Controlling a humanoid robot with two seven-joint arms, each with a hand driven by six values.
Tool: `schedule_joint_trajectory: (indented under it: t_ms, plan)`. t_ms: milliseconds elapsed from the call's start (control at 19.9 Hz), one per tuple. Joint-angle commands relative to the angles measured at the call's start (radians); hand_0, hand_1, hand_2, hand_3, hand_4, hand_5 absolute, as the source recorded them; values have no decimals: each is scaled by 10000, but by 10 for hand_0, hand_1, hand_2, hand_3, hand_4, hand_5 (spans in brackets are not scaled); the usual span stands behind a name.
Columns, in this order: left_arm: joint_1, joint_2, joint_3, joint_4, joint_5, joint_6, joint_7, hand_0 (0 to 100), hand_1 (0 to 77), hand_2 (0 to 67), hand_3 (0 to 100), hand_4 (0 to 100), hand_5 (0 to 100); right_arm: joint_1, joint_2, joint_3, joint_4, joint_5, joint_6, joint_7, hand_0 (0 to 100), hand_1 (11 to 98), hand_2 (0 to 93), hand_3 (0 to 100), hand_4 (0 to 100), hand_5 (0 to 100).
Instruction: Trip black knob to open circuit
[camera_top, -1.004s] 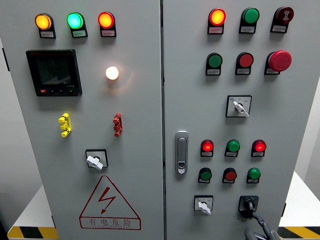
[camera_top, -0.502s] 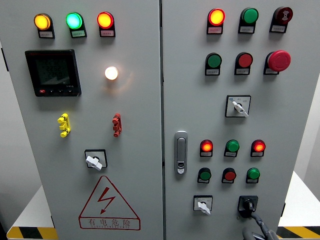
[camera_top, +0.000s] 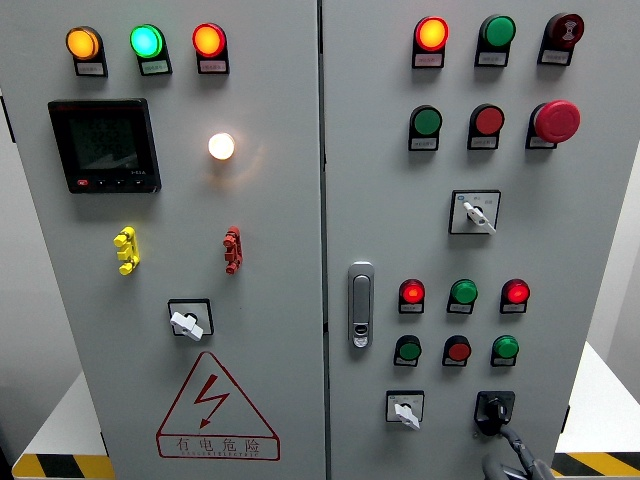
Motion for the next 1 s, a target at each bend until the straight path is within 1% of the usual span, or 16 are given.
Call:
schedule_joint_trajectory:
  t_ms: [0, 50, 100, 151, 201, 402, 452, 502, 552, 602, 653, 703, 753, 853, 903, 954]
  plan:
    - [0, 0, 0, 0, 0, 0, -6, 0, 32, 128, 214, 66, 16, -13, 6, -19, 19, 0, 1, 0, 802, 451, 57, 870, 896, 1000]
    - [0, 0, 0, 0, 0, 0, -6, 0, 32, 128, 214, 66, 16, -13, 6, -34, 50, 0, 1, 0, 802, 450, 57, 871, 897, 1000]
    - [0, 0, 0, 0, 0, 0, -6, 0, 32, 128, 214, 66, 16, -13, -9, -34, 50, 0, 1, 0, 803, 450, 57, 871, 898, 1000]
    - [0, 0, 0, 0, 0, 0, -6, 0, 32, 128, 214, 66, 16, -13, -9, -80, 50, 0, 1, 0, 803, 450, 57, 871, 899, 1000]
    - [0, 0, 0, 0, 0, 0, -6, 0, 33, 128, 214, 66, 16, -13, 6, -111, 50, 0, 1, -15, 803, 450, 57, 872, 901, 1000]
    - [0, 0, 0, 0, 0, 0, -6, 0, 33, 128, 214, 66, 16, 2, 6, -111, 50, 15, 1, -15, 804, 449, 57, 874, 906, 1000]
    - [0, 0, 0, 0, 0, 0, -6, 0, 33, 128, 214, 66, 16, -13, -9, -126, 50, 15, 1, -15, 805, 449, 57, 878, 908, 1000]
    - [0, 0, 0, 0, 0, 0, -6, 0, 32, 128, 214, 66, 16, -13, 6, -126, 50, 15, 1, -15, 805, 448, 57, 881, 909, 1000]
    - [0, 0, 0, 0, 0, 0, -6, 0, 32, 128, 214, 66, 16, 2, -9, -126, 50, 15, 1, -15, 806, 448, 58, 882, 910, 1000]
    - [0, 0, 0, 0, 0, 0, -6, 0, 32, 128, 214, 66, 16, 3, -9, -126, 50, 15, 1, -15, 807, 447, 58, 885, 911, 1000]
    - [0, 0, 0, 0, 0, 0, -6, 0, 32, 128, 214, 66, 16, 3, 6, -126, 50, 15, 1, -15, 808, 446, 58, 886, 912, 1000]
    - [0, 0, 0, 0, 0, 0, -6, 0, 32, 128, 214, 66, 16, 3, 6, -126, 50, 31, 1, -15, 808, 446, 58, 886, 912, 1000]
    - [0, 0, 0, 0, 0, 0, -6, 0, 34, 128, 214, 66, 16, -13, -9, -126, 50, 31, 1, -30, 809, 446, 58, 887, 913, 1000]
    - [0, 0, 0, 0, 0, 0, -6, 0, 34, 128, 214, 66, 16, 2, -9, -187, 50, 46, 1, -76, 810, 445, 58, 890, 917, 1000]
    - [0, 0, 0, 0, 0, 0, -6, 0, 34, 128, 214, 66, 16, 3, 6, -203, 50, 46, 1, -122, 811, 444, 58, 892, 917, 1000]
    - [0, 0, 0, 0, 0, 0, -6, 0, 34, 128, 214, 66, 16, 3, 6, -203, 50, 46, 1, -122, 813, 442, 58, 893, 918, 1000]
